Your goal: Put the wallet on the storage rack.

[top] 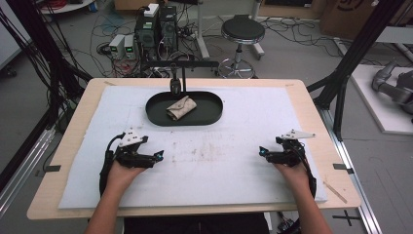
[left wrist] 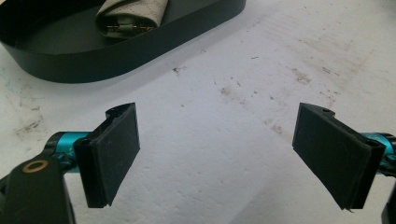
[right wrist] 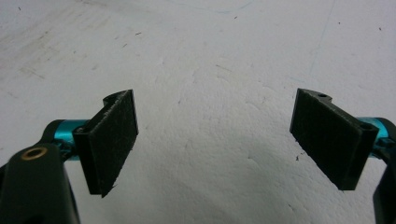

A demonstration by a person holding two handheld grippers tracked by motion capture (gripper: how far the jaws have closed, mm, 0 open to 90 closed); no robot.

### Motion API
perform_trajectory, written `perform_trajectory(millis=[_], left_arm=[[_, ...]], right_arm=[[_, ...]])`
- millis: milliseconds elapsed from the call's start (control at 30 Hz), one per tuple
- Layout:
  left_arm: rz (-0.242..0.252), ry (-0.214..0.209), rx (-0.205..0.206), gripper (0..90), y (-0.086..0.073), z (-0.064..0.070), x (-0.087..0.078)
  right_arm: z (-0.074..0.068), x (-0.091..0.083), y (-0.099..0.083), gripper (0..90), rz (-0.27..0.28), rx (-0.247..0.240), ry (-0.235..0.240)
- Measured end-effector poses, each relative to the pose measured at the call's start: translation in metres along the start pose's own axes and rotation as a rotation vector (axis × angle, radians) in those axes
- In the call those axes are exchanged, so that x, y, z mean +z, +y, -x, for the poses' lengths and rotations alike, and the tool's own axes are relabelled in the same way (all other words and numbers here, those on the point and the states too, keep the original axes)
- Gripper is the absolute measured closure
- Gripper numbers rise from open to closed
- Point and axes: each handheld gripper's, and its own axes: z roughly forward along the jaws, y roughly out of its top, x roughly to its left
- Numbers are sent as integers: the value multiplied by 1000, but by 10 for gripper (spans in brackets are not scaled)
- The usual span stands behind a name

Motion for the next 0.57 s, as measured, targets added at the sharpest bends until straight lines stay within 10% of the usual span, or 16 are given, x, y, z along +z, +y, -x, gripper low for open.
perform_trajectory(millis=[567], left_arm=[[-12, 10, 6, 149, -1, -1, 1]], right_arm=[[-1, 2, 0, 155, -14, 0, 3]])
